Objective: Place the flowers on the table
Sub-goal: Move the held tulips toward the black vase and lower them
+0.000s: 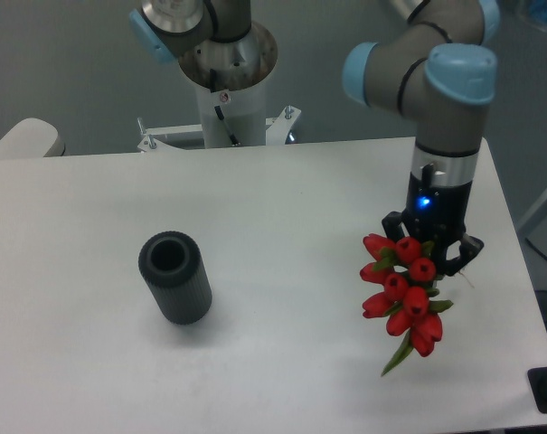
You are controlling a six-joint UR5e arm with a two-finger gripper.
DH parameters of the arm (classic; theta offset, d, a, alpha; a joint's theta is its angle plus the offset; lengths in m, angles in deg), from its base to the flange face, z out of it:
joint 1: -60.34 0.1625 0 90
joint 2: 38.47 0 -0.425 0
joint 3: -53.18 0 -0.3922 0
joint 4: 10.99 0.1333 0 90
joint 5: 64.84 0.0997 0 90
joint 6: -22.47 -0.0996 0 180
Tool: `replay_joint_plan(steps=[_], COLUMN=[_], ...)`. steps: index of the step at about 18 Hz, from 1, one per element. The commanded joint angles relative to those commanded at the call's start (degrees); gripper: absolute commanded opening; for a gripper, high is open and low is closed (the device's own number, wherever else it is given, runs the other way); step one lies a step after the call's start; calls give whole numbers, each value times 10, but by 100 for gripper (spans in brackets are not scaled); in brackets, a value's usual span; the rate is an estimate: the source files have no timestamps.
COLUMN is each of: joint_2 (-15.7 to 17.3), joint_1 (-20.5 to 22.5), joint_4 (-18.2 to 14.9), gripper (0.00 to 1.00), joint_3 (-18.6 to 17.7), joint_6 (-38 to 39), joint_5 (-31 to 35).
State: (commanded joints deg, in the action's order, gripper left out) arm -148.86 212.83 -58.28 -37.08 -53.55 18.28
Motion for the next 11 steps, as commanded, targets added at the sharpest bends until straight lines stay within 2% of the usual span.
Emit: replay_joint_plan(steps=[8, 11], joint_2=[2, -1], joint_1=[-81, -90], joint_4=[-1, 2], gripper=[31, 31], joint_3=[-69, -86], joint_6=[9, 11], joint_5=[178, 211])
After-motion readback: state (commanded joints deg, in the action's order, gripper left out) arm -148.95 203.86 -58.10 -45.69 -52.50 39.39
